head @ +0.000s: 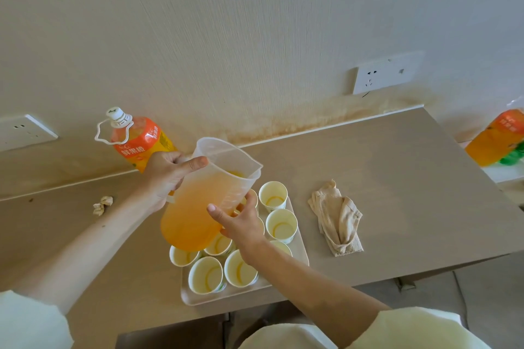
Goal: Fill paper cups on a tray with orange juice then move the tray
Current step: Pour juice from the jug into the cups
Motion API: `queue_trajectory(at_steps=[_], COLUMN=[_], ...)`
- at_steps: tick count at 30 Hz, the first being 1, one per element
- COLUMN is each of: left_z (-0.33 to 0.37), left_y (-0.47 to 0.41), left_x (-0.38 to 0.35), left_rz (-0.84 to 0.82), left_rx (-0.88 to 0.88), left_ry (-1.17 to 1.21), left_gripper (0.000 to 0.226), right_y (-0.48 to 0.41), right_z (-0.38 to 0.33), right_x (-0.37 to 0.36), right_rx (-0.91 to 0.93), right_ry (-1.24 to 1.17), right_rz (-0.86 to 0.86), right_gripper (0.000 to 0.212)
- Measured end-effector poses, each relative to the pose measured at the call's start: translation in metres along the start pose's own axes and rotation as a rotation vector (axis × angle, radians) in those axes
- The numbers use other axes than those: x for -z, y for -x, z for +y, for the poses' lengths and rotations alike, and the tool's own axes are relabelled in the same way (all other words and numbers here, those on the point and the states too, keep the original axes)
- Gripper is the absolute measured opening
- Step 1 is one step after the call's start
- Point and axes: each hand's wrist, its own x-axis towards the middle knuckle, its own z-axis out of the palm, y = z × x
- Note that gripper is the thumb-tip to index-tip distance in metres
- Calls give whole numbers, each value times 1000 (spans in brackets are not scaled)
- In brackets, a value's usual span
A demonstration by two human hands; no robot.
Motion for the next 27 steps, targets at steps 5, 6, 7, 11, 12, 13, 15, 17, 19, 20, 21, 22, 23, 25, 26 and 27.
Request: queue_trajectory(at_steps=[5,6,7,11,12,13,15,17,19,20,21,22,23,25,26,27], left_z=[1,1,2,3,3,3,3,3,2,2,2,2,2,3,3,4], left_y=[3,3,4,6,6,6,6,5,5,5,4,4,4,4,4,4], left_x=[-3,-3,-2,-3,-3,-4,-6,-7,-9,-9,-10,-10,-11,-12,-12,-13], left_rz=[-5,-9,-12,-17,-16,-17,-18,-20,-29,-35,-39,-42,-47,-55,-56,-59], left_rx=[26,32,33,31,33,37,46,53,62,66,69,73,75,83,87,88], left_ry=[-38,-45,-52,-84,-93,-100,-109,-119,-120,-122,-127,-135,-144,-160,-170,-180], left_gripper=[49,50,49,49,49,49,49,49,50,50,51,51,51,51,51,51], right_y=[3,3,3,5,5,6,7,8,8,8,8,9,9,9,9,8], right_z=[5,6,7,9,8,9,9,9,9,10,10,10,10,11,11,12], right_x=[-1,-2,-3,-1,-1,-1,0,1,3,3,4,4,4,5,5,5], right_rx=[-5,-9,-14,-23,-27,-30,-38,-50,-60,-63,-66,-69,-74,-84,-90,-96], right_ry=[-25,-28,-34,-47,-52,-56,-60,-76,-88,-89,-89,-90,-94,-104,-105,-106], right_rz=[-5,-4,-6,-25,-33,-33,-28,-24,-27,-28,-27,-27,-27,-31,-33,-34], right_gripper=[81,82,83,75,74,75,75,72,68,67,68,68,68,68,69,70])
